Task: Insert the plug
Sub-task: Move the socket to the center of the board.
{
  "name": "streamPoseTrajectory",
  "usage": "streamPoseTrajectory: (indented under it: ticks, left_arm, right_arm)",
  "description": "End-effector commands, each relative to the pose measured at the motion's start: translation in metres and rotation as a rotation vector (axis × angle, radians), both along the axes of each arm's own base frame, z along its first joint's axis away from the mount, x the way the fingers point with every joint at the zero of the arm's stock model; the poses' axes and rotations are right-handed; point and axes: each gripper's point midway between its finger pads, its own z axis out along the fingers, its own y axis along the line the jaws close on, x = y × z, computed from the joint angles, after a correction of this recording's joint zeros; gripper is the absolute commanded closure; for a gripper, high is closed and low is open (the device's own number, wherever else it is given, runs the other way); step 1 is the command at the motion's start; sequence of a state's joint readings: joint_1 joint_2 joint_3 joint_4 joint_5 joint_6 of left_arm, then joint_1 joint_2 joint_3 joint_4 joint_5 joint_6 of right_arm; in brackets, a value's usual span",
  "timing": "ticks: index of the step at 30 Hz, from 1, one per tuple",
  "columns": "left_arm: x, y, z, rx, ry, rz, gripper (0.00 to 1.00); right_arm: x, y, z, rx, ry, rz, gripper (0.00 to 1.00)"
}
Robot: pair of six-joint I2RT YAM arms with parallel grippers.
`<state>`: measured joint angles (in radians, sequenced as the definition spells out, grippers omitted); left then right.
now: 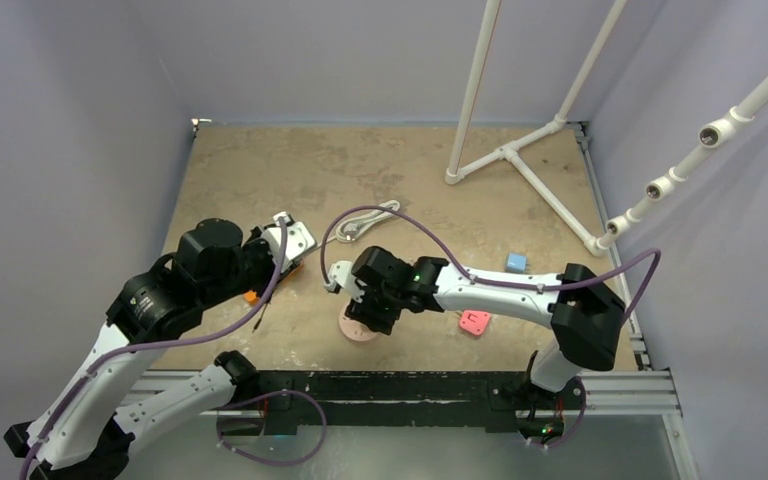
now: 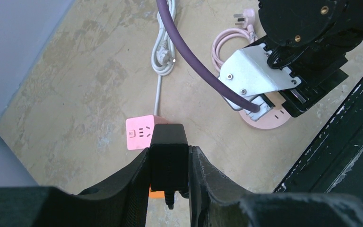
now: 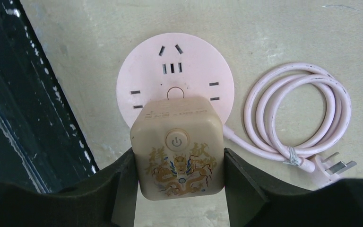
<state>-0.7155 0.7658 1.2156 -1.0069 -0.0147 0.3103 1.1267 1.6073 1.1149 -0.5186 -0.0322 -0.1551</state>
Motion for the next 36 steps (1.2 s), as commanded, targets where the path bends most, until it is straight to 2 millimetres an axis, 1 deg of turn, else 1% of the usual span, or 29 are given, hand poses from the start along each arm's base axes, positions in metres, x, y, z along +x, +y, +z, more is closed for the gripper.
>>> streamPoseTrajectory:
  ticks: [1, 3, 4, 6, 8, 11, 13, 14, 16, 18, 19, 21, 25, 26, 28, 30, 31, 34, 36]
  left_arm:
    - [0.011, 0.0, -0.002, 0.017, -0.023, 0.028, 1.0]
    - [0.012, -0.001, -0.009, 0.026, -0.009, 0.027, 1.0]
    - [0.012, -0.002, -0.013, 0.029, -0.001, 0.024, 1.0]
    - [0.012, -0.006, -0.021, 0.032, 0.013, 0.013, 1.0]
    - [0.013, -0.01, -0.03, 0.034, 0.034, 0.002, 1.0]
    - [0.017, -0.015, -0.037, 0.04, 0.042, -0.008, 1.0]
    - [0.02, -0.018, -0.04, 0.041, 0.042, -0.008, 1.0]
    - [0.021, -0.02, -0.041, 0.041, 0.044, -0.012, 1.0]
    - [0.025, -0.024, -0.044, 0.042, 0.047, -0.013, 1.0]
    - [0.026, -0.029, -0.049, 0.034, 0.06, -0.026, 1.0]
    - [0.027, -0.032, -0.053, 0.033, 0.071, -0.028, 1.0]
    - [0.03, -0.035, -0.06, 0.036, 0.087, -0.025, 1.0]
    - [0.034, -0.047, -0.068, 0.016, 0.128, -0.031, 1.0]
    - [0.035, -0.05, -0.07, 0.012, 0.142, -0.029, 1.0]
    - [0.037, -0.053, -0.075, 0.007, 0.166, -0.021, 1.0]
    - [0.039, -0.057, -0.078, -0.01, 0.179, -0.016, 1.0]
    - [0.04, -0.059, -0.079, -0.022, 0.186, -0.012, 1.0]
    - [0.047, -0.067, -0.086, -0.056, 0.22, 0.021, 1.0]
    - [0.054, -0.069, -0.092, -0.078, 0.254, 0.065, 1.0]
  right_arm:
    - [0.014, -0.011, -0.017, -0.065, -0.027, -0.089, 0.75]
    - [0.024, -0.023, -0.019, -0.088, -0.044, -0.141, 0.75]
    - [0.027, -0.026, -0.018, -0.082, -0.046, -0.156, 0.75]
    - [0.028, -0.024, -0.011, -0.06, -0.044, -0.148, 0.72]
    - [0.035, -0.027, -0.006, -0.059, -0.069, -0.181, 0.7]
    - [0.045, -0.03, -0.008, -0.072, -0.083, -0.222, 0.68]
    - [0.046, -0.029, -0.014, -0.093, -0.075, -0.225, 0.65]
    - [0.047, -0.029, -0.016, -0.1, -0.076, -0.231, 0.61]
    - [0.046, -0.026, -0.015, -0.094, -0.069, -0.22, 0.43]
    - [0.047, -0.021, -0.001, -0.06, -0.074, -0.214, 0.26]
    - [0.051, -0.019, 0.01, -0.037, -0.089, -0.223, 0.22]
    - [0.061, -0.018, 0.038, 0.031, -0.11, -0.245, 0.17]
    - [0.096, -0.021, 0.111, 0.225, -0.177, -0.332, 0.02]
    - [0.103, -0.026, 0.128, 0.262, -0.207, -0.357, 0.01]
    - [0.119, -0.04, 0.15, 0.306, -0.259, -0.419, 0.01]
    - [0.136, -0.056, 0.163, 0.319, -0.29, -0.493, 0.01]
    - [0.14, -0.06, 0.164, 0.319, -0.29, -0.51, 0.01]
    - [0.151, -0.068, 0.165, 0.329, -0.298, -0.571, 0.01]
    - [0.163, -0.076, 0.157, 0.334, -0.292, -0.647, 0.04]
